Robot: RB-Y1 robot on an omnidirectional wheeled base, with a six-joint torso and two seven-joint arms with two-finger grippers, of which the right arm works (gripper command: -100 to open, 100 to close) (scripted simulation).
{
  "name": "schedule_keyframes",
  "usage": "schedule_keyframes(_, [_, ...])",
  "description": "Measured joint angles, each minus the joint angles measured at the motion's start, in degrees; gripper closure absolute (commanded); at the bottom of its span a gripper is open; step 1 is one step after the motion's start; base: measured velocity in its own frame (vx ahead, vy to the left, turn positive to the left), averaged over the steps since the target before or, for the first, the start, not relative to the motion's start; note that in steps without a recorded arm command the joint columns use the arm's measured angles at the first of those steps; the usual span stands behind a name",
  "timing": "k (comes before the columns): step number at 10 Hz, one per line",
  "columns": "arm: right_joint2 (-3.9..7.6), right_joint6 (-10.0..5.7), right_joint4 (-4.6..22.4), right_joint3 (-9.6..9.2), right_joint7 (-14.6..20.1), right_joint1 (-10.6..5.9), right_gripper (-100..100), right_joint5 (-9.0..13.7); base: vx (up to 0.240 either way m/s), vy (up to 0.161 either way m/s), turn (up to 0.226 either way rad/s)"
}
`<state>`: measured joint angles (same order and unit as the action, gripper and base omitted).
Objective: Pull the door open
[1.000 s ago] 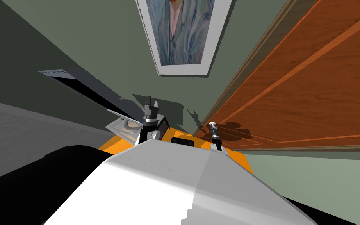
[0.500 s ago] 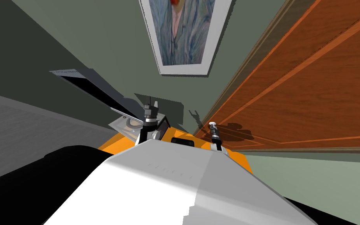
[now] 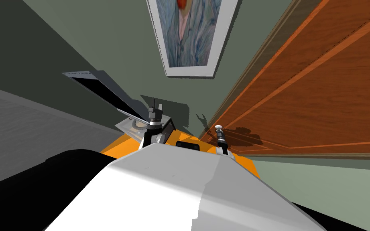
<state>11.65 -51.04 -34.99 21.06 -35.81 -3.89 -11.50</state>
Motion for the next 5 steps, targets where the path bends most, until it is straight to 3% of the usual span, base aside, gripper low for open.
schedule_keyframes(5, [0.32,0.05,0.3,-0.81,6.66,-0.14,100,2.49,-0.042,-0.015,0.056])
